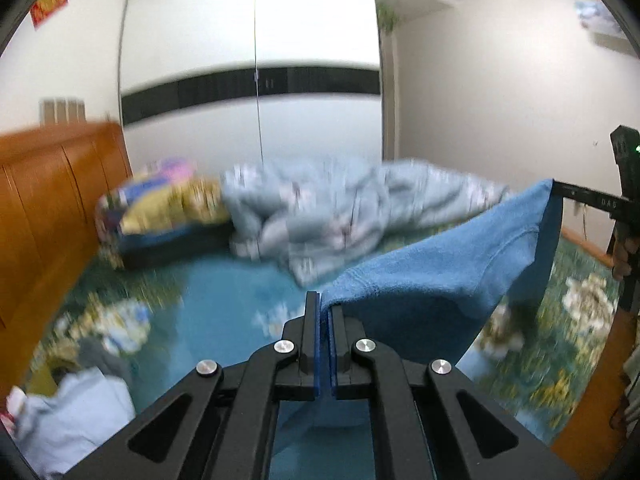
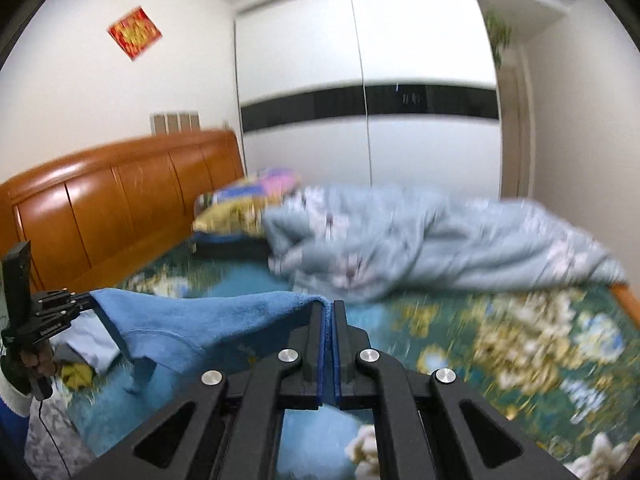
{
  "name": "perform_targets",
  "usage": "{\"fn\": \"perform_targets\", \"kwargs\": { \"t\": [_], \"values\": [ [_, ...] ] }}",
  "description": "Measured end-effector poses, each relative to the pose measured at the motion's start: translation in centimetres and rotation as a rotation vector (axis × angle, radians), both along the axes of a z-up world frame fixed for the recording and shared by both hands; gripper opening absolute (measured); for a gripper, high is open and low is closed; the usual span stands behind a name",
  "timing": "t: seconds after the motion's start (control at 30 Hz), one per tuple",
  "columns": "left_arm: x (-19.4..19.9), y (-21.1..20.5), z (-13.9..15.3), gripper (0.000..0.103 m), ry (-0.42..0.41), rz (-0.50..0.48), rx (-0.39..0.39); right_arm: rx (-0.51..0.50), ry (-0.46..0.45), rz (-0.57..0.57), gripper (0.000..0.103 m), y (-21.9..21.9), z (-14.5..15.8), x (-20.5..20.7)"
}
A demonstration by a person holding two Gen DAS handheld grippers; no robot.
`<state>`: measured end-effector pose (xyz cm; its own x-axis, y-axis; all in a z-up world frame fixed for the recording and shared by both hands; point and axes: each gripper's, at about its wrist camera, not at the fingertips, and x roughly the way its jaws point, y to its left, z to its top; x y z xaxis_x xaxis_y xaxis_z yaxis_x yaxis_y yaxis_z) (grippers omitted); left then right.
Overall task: Fold clothes
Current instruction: 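Lift the sweatshirt with both grippers and shake it out, then lay the sweatshirt flat on the bed and open both grippers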
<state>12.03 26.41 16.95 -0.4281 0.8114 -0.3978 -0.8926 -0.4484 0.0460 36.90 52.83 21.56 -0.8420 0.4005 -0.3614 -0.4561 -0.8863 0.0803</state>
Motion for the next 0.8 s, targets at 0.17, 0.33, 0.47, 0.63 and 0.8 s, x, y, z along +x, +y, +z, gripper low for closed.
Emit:
{"fn": "perform_targets", "kwargs": {
  "t": [0.17, 0.33, 0.47, 0.63, 0.8],
  "values": [
    [3.2, -2.8, 5.2, 0.003, 0.107, 0.008, 0.094, 0.094, 0.083, -0.009, 0.003, -3.1, 5.8, 3.3],
    [6.7, -6.2, 8.5, 0.003, 0.198, -0.016, 0.154, 0.215, 0.148, 0.006, 0.003, -7.2, 10.0, 7.2],
    [7.5, -7.3, 10.4, 0.003, 0.218, -0.046, 0.175, 0.281, 0.147, 0.003, 0.003, -8.6, 11.4, 8.6],
    [4.7, -3.7, 8.2, 0.003, 0.167, -0.032, 0.075, 0.247, 0.077, -0.003, 0.003, -6.7, 10.0, 6.4],
    [-0.3, 3.3, -0.5, 0.003, 0.041, -0.012, -0.106, 0.100, -0.092, -0.016, 0.003, -1.1, 1.9, 0.6]
  ]
}}
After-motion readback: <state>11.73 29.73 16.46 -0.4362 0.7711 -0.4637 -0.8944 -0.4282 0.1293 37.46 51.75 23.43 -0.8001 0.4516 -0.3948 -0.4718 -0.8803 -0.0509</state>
